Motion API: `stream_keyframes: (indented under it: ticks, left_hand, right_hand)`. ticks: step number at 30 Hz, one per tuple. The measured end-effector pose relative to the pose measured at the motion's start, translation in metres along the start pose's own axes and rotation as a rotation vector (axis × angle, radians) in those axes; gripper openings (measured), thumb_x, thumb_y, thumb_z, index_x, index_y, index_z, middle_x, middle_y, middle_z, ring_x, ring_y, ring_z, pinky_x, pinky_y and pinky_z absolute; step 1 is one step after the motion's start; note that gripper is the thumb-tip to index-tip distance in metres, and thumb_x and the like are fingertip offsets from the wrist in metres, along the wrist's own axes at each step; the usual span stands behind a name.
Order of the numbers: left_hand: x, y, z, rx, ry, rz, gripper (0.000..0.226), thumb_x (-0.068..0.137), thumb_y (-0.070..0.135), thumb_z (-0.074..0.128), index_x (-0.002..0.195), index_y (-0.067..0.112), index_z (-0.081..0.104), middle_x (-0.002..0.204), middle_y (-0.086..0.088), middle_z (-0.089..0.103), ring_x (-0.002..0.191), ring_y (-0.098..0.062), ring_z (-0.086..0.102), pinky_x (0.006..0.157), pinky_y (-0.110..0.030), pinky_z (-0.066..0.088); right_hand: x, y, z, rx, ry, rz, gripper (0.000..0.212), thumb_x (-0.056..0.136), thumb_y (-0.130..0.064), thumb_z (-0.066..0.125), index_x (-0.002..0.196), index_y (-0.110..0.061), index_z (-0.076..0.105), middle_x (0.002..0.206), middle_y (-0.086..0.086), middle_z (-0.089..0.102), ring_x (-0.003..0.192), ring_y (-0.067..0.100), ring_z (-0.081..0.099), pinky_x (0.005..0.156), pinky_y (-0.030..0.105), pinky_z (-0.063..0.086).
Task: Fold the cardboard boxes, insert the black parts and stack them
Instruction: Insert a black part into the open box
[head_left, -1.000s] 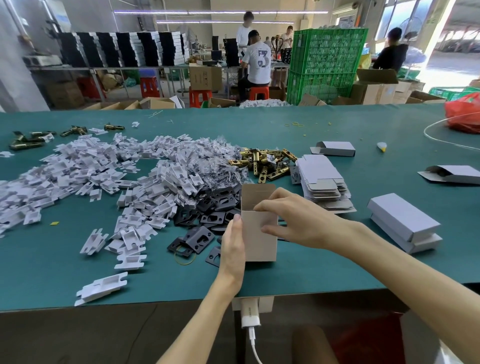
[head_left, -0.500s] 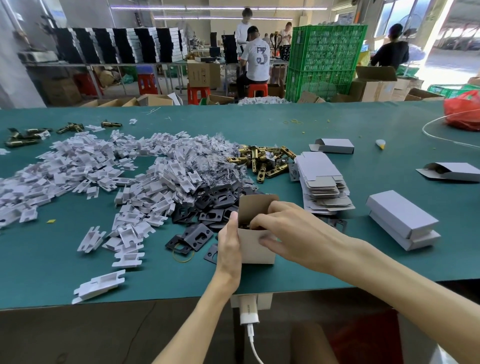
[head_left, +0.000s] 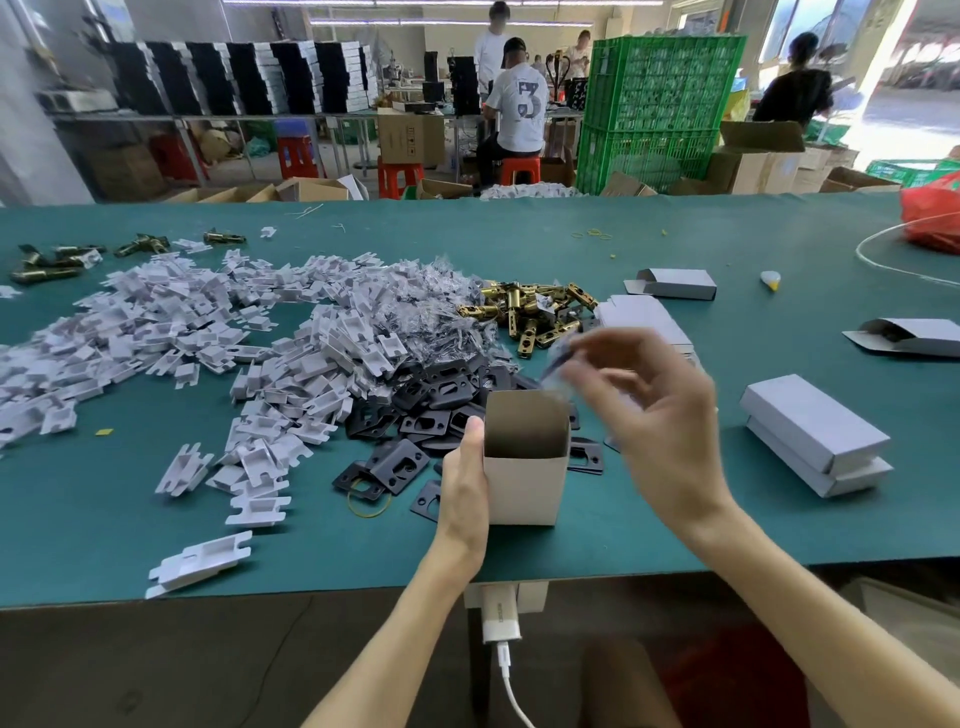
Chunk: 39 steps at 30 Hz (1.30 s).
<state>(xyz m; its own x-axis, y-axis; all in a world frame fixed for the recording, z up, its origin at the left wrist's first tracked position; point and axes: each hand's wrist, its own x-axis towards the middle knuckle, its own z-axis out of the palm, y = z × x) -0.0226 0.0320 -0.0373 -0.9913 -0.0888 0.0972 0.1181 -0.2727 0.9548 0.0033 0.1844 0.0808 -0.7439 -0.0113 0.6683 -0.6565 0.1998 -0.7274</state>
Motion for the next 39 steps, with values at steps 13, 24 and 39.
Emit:
stream_keyframes:
  ticks: [13, 24, 39]
  left_hand:
    - [0.002, 0.0, 0.006, 0.189, 0.113, 0.049, 0.075, 0.103, 0.064, 0.018, 0.076, 0.026, 0.076, 0.08, 0.0, 0.078, 0.075, -0.013, 0.074, 0.06, -0.021, 0.052]
    - [0.001, 0.003, 0.005, 0.204, 0.061, 0.011, 0.063, 0.103, 0.063, 0.035, 0.116, 0.013, 0.069, 0.107, -0.009, 0.075, 0.099, -0.028, 0.071, 0.089, -0.045, 0.058]
    - [-0.001, 0.0, -0.002, 0.16, 0.004, -0.039, 0.049, 0.082, 0.041, 0.079, 0.115, 0.011, 0.058, 0.112, -0.008, 0.071, 0.095, -0.013, 0.074, 0.074, -0.026, 0.06]
  right_hand:
    - [0.028, 0.128, -0.007, -1.097, -0.42, 0.246, 0.029, 0.101, -0.008, 0.05, 0.127, -0.012, 0.064, 0.123, 0.011, 0.06, 0.116, 0.031, 0.051, 0.093, 0.04, 0.047]
    - [0.036, 0.132, 0.016, -1.128, -0.699, 0.282, 0.028, 0.098, -0.037, 0.058, 0.117, -0.017, 0.056, 0.124, 0.006, 0.058, 0.126, 0.03, 0.04, 0.11, 0.047, 0.025]
    - [0.065, 0.074, 0.002, -0.454, -0.041, 0.207, 0.02, 0.089, -0.017, 0.077, 0.099, -0.012, 0.06, 0.087, -0.003, 0.065, 0.078, 0.014, 0.063, 0.069, 0.02, 0.051]
